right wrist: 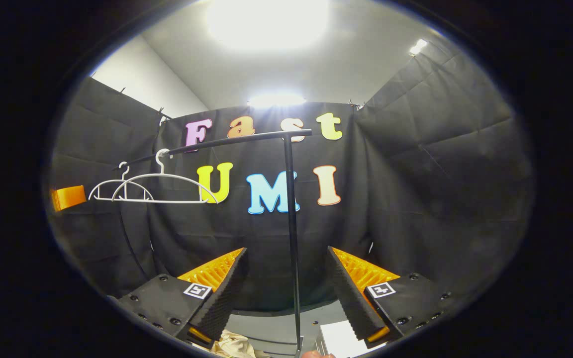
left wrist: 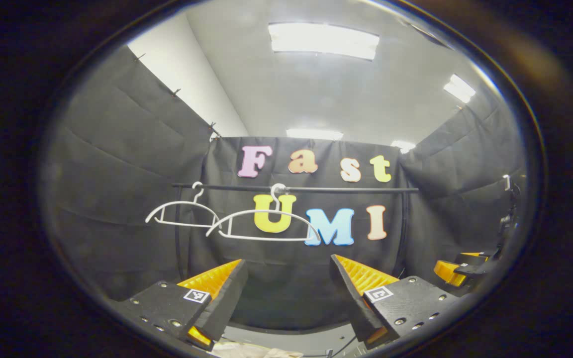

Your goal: Grasp the clothes on the hanger with both hands and then place them into the laundry hamper below.

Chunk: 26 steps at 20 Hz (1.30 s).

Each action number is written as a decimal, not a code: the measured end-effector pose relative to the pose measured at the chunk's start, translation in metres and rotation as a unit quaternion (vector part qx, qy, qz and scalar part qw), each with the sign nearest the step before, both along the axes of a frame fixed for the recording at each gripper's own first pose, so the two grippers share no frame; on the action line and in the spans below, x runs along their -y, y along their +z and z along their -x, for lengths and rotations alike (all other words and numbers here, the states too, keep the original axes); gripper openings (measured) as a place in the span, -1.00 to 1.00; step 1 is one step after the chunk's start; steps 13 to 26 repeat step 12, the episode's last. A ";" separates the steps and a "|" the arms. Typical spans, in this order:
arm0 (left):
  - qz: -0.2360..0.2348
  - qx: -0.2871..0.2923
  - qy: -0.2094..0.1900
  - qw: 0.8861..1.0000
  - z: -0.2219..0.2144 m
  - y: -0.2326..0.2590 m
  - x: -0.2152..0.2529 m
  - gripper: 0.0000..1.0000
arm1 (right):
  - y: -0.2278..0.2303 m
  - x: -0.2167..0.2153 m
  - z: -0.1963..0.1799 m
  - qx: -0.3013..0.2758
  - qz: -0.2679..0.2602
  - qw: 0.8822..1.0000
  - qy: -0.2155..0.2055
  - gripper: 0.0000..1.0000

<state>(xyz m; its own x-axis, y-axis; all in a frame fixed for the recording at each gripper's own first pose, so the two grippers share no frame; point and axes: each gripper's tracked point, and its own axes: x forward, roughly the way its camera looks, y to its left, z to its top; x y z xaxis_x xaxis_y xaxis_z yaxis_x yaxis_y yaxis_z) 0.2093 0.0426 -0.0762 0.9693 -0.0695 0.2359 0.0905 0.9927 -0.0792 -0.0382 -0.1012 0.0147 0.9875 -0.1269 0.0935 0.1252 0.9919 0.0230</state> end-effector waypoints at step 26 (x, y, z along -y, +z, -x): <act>0.018 -0.029 0.007 0.999 -0.029 -0.048 -0.034 0.96 | -0.030 -0.028 -0.024 -0.033 0.005 0.999 -0.003 0.95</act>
